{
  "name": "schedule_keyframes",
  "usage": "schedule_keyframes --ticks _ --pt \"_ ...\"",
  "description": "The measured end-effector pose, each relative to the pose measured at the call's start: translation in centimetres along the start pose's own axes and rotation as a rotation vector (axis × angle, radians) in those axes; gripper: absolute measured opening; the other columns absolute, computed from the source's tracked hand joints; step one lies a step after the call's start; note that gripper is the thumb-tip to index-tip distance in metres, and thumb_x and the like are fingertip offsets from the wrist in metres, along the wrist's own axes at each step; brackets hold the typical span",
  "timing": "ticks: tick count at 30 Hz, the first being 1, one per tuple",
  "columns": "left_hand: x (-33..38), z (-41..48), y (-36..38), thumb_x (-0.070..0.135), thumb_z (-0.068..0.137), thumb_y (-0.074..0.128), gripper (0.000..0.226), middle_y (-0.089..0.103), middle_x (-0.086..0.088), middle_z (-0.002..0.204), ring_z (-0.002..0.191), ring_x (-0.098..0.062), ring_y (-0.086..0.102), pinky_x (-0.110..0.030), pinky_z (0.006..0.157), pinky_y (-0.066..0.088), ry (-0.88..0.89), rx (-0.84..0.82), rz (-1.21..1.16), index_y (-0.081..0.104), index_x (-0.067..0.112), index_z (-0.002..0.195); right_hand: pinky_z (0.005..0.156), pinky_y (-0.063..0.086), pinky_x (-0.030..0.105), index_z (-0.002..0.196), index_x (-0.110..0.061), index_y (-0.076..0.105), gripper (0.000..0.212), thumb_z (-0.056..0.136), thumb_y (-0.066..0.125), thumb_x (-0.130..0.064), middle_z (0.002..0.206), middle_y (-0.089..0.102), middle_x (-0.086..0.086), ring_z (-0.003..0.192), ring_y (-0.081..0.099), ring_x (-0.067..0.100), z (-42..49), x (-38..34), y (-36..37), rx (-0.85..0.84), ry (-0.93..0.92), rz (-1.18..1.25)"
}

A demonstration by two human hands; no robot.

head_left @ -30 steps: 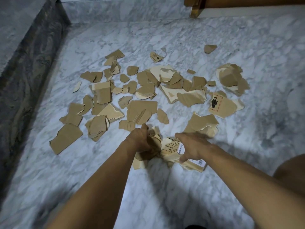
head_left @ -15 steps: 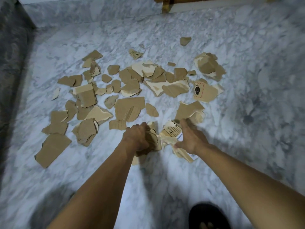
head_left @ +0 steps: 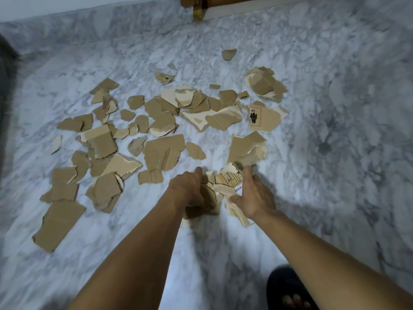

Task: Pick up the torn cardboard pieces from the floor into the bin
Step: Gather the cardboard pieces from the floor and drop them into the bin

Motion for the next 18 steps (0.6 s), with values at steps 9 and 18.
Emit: schedule_keyframes --ticks 9,18 --pt "0.4 -0.6 0.3 0.043 0.067 0.078 0.069 0.062 -0.005 0.110 0.098 -0.028 0.063 -0.035 0.074 0.050 -0.020 0.046 0.035 0.042 0.019 0.121 0.072 0.046 0.038 0.124 -0.018 0.029 0.071 0.080 0.083 -0.034 0.124 0.057 0.011 0.106 0.062 0.039 -0.3 0.4 0.2 -0.006 0.053 0.061" --pt "2.0 0.2 0.2 0.037 0.063 0.079 0.058 0.066 0.001 0.111 0.100 -0.023 0.064 -0.032 0.076 0.051 -0.008 0.002 0.054 0.061 0.025 0.116 0.079 0.049 0.041 0.127 -0.018 0.030 0.077 0.077 0.085 -0.036 0.124 0.057 0.009 0.109 0.061 0.037 -0.3 0.9 0.5 -0.010 0.091 0.126"
Point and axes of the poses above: each hand's wrist, its own z-axis towards the middle knuckle, its own y-axis out of the palm, x = y × z, the point moved 4 cm from there along z, towards the middle knuckle
